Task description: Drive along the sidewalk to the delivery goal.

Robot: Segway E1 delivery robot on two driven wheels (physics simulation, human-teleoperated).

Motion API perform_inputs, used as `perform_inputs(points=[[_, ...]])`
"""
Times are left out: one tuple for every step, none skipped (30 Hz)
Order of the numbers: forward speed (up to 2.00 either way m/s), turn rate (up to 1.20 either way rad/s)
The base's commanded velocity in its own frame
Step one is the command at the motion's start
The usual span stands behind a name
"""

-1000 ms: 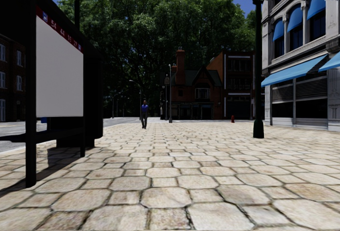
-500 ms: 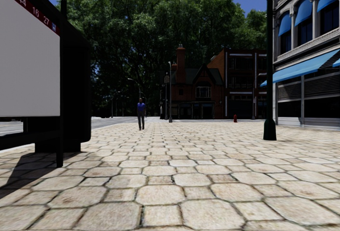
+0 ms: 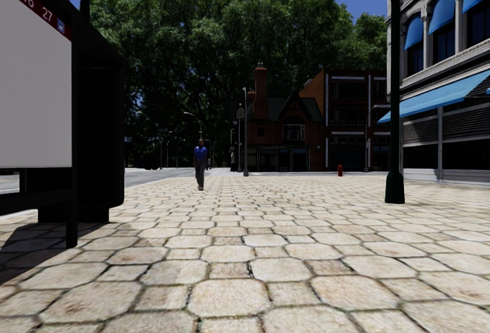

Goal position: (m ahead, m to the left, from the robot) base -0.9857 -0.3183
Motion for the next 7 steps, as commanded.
perform_inputs(points=[[0.0, 0.0], [0.0, 0.0], [0.0, 0.0], [0.0, 0.0], [0.0, 0.0], [0.0, 0.0], [0.0, 0.0]])
